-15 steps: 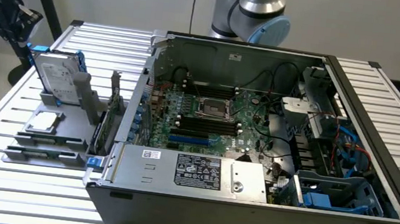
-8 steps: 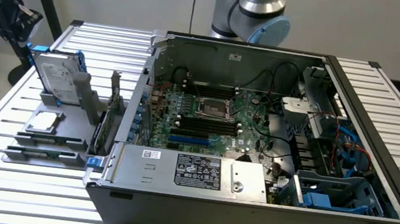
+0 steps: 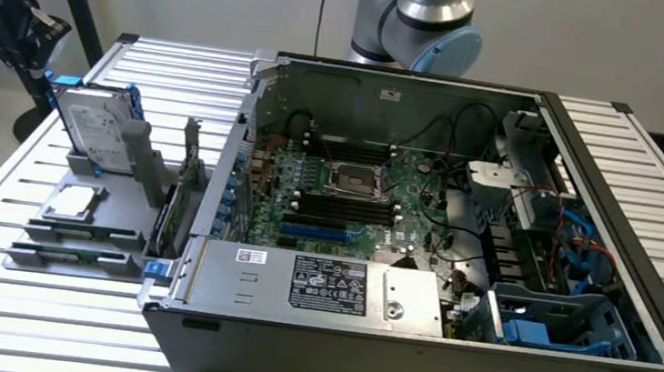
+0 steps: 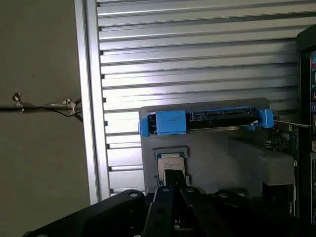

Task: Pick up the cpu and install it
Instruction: 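Pick up the cpu and move it towards the insertion slot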

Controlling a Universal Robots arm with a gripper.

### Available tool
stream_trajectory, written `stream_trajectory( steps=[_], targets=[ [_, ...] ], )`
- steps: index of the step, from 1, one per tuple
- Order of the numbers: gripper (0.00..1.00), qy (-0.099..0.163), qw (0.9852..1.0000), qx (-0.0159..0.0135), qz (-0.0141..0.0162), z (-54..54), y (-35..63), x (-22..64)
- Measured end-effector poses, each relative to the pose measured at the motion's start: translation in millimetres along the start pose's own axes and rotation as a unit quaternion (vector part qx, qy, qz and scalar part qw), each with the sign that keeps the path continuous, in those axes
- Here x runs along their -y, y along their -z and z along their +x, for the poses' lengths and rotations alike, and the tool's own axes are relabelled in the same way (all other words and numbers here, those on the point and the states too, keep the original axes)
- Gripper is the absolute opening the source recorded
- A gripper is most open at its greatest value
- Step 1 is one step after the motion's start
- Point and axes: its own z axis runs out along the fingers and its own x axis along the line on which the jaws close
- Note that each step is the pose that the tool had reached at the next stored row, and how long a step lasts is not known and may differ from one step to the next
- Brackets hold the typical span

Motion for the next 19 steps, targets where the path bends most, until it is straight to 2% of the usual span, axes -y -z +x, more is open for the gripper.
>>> stream_trajectory(
  steps=[2,3,6,10,12,13,19],
  targets=[
    [0.12,0.0,1.0,0.0,0.0,0.0,0.0,0.0],
    [0.24,0.0,1.0,0.0,0.0,0.0,0.0,0.0],
    [0.3,0.0,1.0,-0.0001,0.0001,0.0,0.0,0.0],
    [0.53,0.0,1.0,0.0001,0.0003,0.1,-0.9,0.0],
    [0.53,0.0,1.0,0.0001,0.0004,0.3,-2.5,0.1],
    [0.6,0.0,1.0,0.0001,0.0004,0.4,-4.2,0.2],
    [0.6,0.008,1.0,-0.0009,0.0005,0.4,-15.0,2.6]
  ],
)
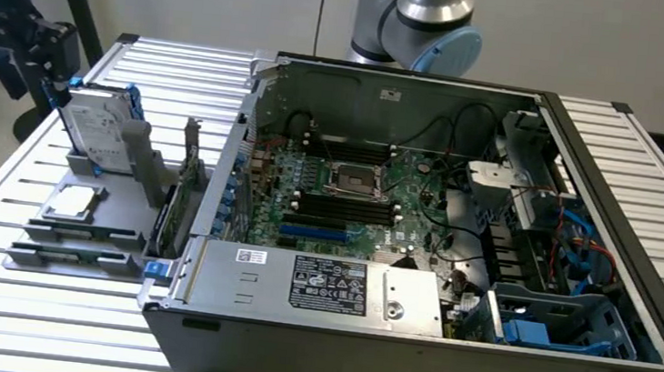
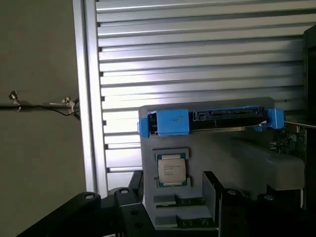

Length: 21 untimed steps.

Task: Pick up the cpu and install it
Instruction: 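Pick up the cpu and move it towards the insertion slot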

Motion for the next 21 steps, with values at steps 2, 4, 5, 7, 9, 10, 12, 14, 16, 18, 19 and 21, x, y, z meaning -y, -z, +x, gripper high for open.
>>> stream_trajectory(
  steps=[2,4,5,7,9,10,12,14,16,18,19,21],
  targets=[
    [0.6,0.008,1.0,-0.0011,0.0001,-0.1,-3.6,1.1],
    [0.6,0.018,0.9998,-0.0021,0.0002,-0.2,-7.3,2.1],
    [0.6,0.022,0.9998,-0.0026,0.0002,-0.2,-9.1,2.7],
    [0.6,0.03,0.9996,-0.0036,0.0003,-0.3,-12.6,4.0],
    [0.6,0.035,0.9994,-0.0046,0.0004,-0.4,-16.1,6.1],
    [0.6,0.038,0.9993,-0.0049,0.0005,-0.5,-17.9,7.4],
    [0.6,0.041,0.9991,-0.0052,0.0005,-0.7,-21.4,10.6],
    [0.6,0.044,0.999,-0.0052,0.0005,-1.0,-25.0,14.2],
    [0.6,0.047,0.9989,-0.0053,0.0005,-1.5,-28.6,17.5],
    [0.6,0.049,0.9988,-0.0055,0.0006,-3.0,-32.0,19.9],
    [0.6,0.05,0.9987,-0.0055,0.0006,-4.0,-33.9,20.8],
    [0.6,0.052,0.9986,-0.0056,0.0006,-6.0,-37.3,22.7]
  ],
)
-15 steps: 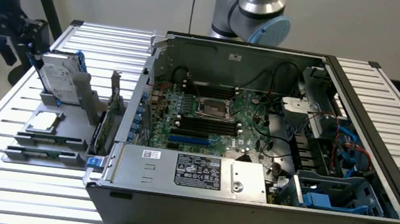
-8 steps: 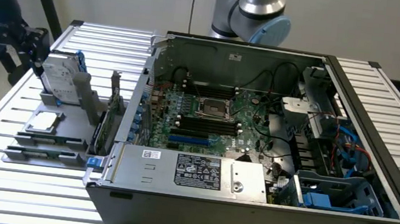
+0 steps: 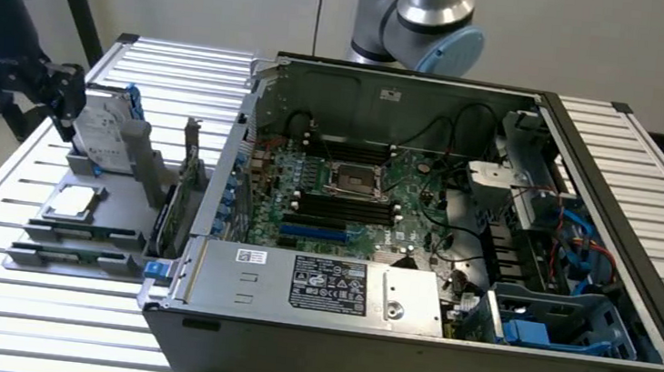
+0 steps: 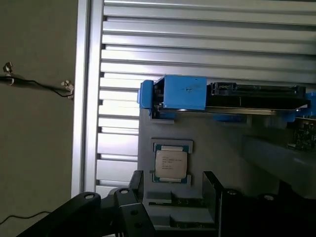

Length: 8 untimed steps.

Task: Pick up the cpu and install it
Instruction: 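Pick up the cpu and move it towards the insertion slot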

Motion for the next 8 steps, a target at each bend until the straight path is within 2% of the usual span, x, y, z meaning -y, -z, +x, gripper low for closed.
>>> stream_trajectory(
  steps=[8],
  targets=[
    [0.6,0.002,1.0,-0.0001,0.0,-5.1,-14.3,7.2]
  ],
)
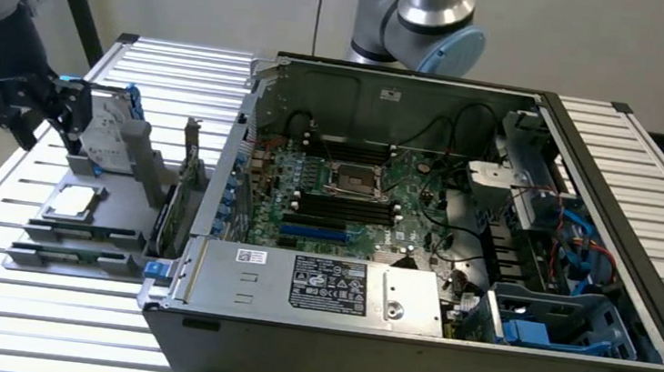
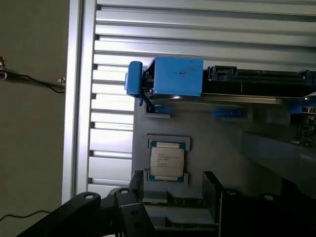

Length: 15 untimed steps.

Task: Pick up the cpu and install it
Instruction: 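Pick up the cpu and move it towards the insertion slot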

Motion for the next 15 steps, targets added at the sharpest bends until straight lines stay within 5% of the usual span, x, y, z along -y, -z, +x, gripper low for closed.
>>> stream_trajectory(
  steps=[15],
  targets=[
    [0.6,-0.017,0.9999,0.0006,-0.0002,-1.2,-27.1,5.8]
  ],
)
